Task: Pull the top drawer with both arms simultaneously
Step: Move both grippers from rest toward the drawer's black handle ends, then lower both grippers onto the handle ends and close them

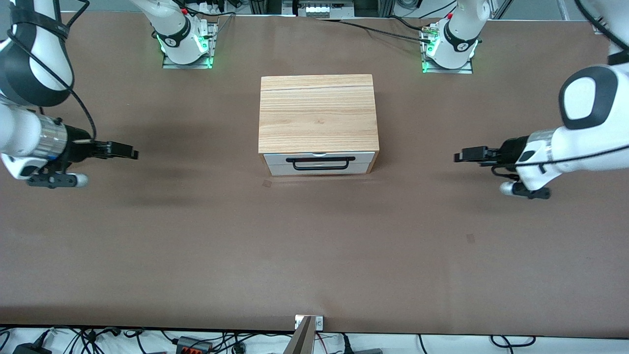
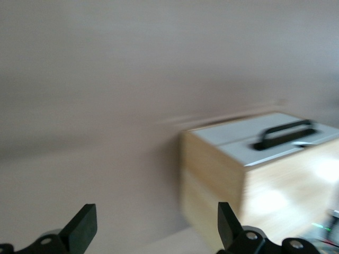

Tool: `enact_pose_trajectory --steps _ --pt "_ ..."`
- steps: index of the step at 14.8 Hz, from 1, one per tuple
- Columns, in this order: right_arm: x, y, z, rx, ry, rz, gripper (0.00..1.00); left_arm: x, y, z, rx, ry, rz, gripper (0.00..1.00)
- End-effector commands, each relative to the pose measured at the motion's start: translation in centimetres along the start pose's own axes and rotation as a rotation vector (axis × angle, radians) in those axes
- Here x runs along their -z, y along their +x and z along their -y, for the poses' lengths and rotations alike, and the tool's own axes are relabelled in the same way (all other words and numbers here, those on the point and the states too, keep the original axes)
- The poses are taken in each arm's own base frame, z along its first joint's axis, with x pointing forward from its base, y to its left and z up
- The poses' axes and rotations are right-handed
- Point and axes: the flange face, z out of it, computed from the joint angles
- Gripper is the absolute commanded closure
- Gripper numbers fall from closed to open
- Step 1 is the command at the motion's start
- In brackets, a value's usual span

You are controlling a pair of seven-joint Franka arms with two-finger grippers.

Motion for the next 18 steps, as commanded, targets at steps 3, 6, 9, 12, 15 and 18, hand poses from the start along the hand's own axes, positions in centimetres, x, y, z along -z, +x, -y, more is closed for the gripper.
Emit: enact_pose_trajectory --steps 3,6,9,12,15,18 --pt "-8.1 4.3 1.7 0.060 0.425 0.072 0.00 -5.9 3.9 0.2 -0.088 -0.281 0.006 0.00" --pt "-14.3 6.1 5.4 0.128 0.596 0.048 0.00 -11.8 6.0 0.3 -0.108 -0.528 0.003 0.00" --pt "-18.4 6.2 10.8 0.093 0.641 -0.026 0.00 -16.1 7.0 0.8 -0.254 -0.617 -0.079 0.00" --pt "-20.5 5.9 12.7 0.081 0.772 -0.050 0.00 -18.2 7.5 1.6 -0.271 -0.696 -0.118 0.00" --pt "-22.8 4.8 12.4 0.106 0.829 -0.059 0.00 -22.0 7.4 0.5 -0.230 -0.815 -0.128 0.00" --pt "-24.4 3.7 14.3 0.075 0.988 -0.094 0.00 -27.2 5.9 -0.4 -0.173 -0.930 -0.141 0.00"
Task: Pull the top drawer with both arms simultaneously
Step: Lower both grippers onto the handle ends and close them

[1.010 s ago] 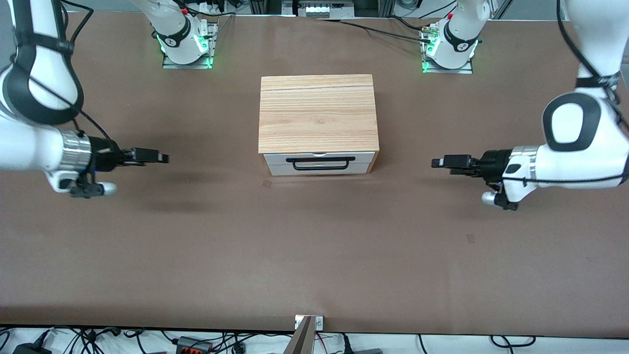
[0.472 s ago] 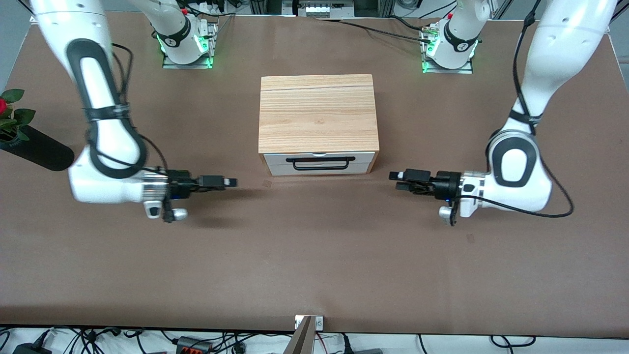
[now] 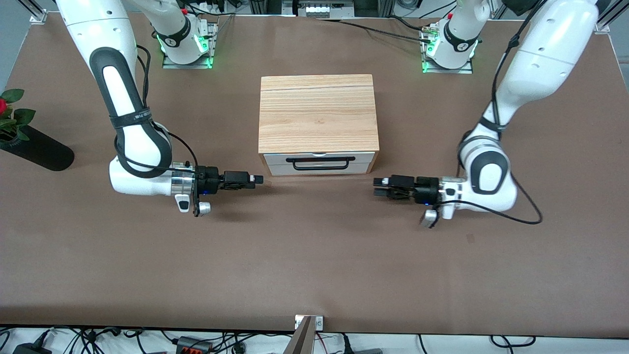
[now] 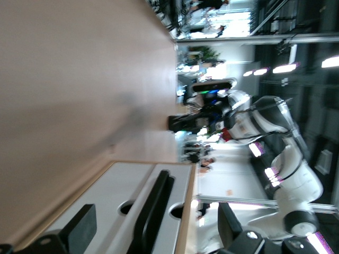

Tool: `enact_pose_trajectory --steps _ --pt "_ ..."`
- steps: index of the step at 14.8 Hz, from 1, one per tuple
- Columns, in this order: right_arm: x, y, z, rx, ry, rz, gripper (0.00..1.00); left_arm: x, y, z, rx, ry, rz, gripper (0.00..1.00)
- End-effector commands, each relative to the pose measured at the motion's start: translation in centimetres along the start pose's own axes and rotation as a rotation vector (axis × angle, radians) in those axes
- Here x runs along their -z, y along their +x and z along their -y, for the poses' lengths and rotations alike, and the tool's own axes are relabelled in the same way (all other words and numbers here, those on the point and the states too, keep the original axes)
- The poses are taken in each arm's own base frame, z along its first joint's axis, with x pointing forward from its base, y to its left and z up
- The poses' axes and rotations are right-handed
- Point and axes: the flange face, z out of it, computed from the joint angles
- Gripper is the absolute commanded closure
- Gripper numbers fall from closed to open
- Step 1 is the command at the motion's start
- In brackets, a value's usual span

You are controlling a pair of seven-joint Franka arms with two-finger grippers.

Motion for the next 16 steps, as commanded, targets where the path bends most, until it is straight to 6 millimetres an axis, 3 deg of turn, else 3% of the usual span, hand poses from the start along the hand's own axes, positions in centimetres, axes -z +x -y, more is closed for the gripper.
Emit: enact_pose_trajectory --steps 1,4,7,9,13,16 --pt "-1.7 -1.0 0.8 -0.026 0.140 -0.062 0.00 -2.8 -2.3 2.3 -0.004 -0.072 -0.031 0.00" --pt "-3.7 -2.5 -0.8 0.038 0.164 -0.066 0.00 -3.9 -3.6 3.6 0.010 -0.087 -0.023 0.10" --pt "-7.2 -4.4 -2.1 0.043 0.291 -0.160 0.00 -4.9 -4.4 4.0 0.042 -0.106 -0.013 0.24" --pt "-9.5 -5.5 -2.6 0.061 0.298 -0.173 0.00 -5.3 -4.8 4.2 0.055 -0.121 -0.012 0.27" --pt "-10.5 -6.1 -3.7 0.050 0.303 -0.174 0.00 -6.6 -5.7 4.2 0.095 -0.165 -0.032 0.36" --pt "-11.2 -6.5 -4.1 0.052 0.296 -0.164 0.00 -6.9 -6.0 4.4 0.109 -0.175 -0.039 0.50"
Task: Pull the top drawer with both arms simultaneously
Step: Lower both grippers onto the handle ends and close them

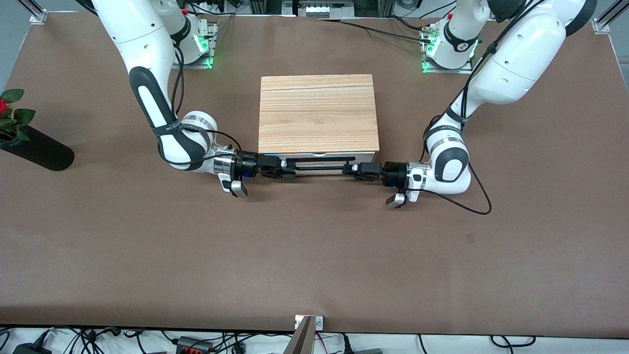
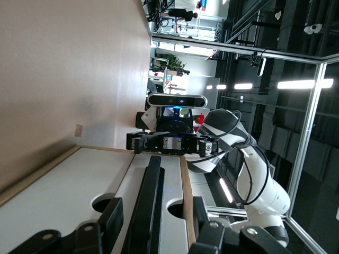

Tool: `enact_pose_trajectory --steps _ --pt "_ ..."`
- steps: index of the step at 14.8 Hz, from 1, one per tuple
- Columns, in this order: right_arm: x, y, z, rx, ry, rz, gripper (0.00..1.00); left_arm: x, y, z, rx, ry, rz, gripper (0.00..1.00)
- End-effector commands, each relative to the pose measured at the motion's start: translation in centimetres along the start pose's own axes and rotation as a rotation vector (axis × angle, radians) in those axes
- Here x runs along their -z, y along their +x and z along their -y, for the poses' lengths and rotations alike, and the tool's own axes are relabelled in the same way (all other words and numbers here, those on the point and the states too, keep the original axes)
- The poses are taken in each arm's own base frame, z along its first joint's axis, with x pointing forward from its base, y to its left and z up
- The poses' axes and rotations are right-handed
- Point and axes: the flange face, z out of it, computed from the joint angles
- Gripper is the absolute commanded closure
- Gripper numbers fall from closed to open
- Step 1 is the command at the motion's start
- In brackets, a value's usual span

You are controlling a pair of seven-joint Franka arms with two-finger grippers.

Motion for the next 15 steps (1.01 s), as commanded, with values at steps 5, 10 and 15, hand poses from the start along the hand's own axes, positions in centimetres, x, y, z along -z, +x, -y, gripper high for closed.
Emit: enact_pose_trajectory --steps 5,10,15 --pt "-1.0 -1.0 -0.6 0.020 0.003 0.003 0.22 -0.1 -0.8 0.3 0.003 -0.024 -0.018 0.69" --pt "-1.1 -1.5 -1.9 0.056 -0.008 0.016 0.60 -0.1 -0.8 0.4 0.002 -0.022 -0.018 0.79" --pt "-1.0 -1.5 -2.0 0.057 -0.013 0.015 0.85 -0.1 -0.4 0.4 0.003 -0.029 -0.039 0.83"
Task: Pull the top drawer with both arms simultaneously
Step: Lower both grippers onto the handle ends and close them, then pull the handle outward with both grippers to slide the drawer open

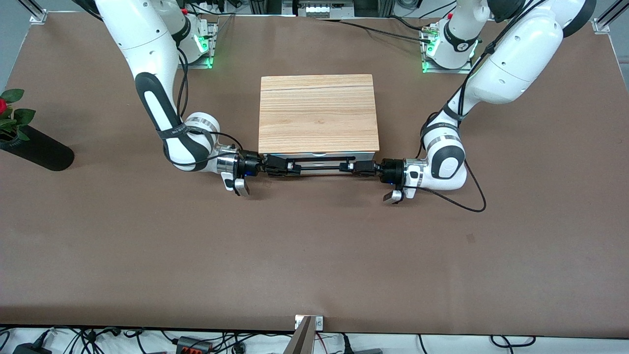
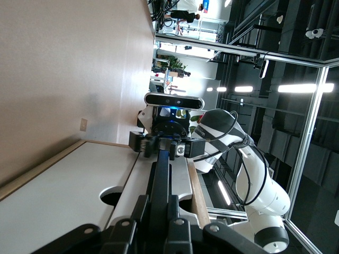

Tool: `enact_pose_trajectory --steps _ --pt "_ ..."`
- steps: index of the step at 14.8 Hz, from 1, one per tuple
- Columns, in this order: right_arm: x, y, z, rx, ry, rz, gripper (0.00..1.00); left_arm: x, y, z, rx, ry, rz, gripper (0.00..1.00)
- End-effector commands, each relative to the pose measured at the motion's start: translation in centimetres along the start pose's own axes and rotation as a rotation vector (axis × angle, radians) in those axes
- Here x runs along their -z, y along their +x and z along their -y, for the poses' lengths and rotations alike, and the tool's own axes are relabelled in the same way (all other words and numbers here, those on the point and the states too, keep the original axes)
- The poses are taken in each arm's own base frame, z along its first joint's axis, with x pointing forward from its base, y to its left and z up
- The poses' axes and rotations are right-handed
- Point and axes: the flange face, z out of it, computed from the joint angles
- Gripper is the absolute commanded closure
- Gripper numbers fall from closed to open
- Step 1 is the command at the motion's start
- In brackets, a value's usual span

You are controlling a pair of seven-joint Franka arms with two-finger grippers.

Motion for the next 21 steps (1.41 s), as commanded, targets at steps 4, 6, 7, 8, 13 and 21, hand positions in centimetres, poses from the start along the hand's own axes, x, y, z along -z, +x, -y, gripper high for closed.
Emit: enact_pose_trajectory --steps 4,6,7,8,13,21 --pt "-1.1 -1.0 -0.4 0.021 -0.013 0.013 0.95 -0.1 0.4 -0.7 -0.008 -0.036 -0.034 0.84" --pt "-1.6 -1.4 -0.4 0.025 -0.018 0.027 0.97 -0.1 0.4 -0.7 -0.010 -0.036 -0.035 0.86" --pt "-1.6 -1.4 -0.4 0.025 -0.019 0.027 0.97 -0.1 0.5 -0.8 -0.011 -0.036 -0.037 0.87" --pt "-1.6 -1.4 -0.3 0.026 -0.018 0.026 0.98 -0.1 0.8 -1.1 -0.015 -0.041 -0.043 0.88" --pt "-1.5 0.3 1.0 0.057 -0.005 0.010 1.00 0.2 2.6 -1.2 -0.036 -0.057 -0.064 0.89" --pt "0.4 5.7 2.7 0.119 0.007 -0.055 0.99 1.8 7.0 -0.6 -0.091 -0.025 -0.129 0.90"
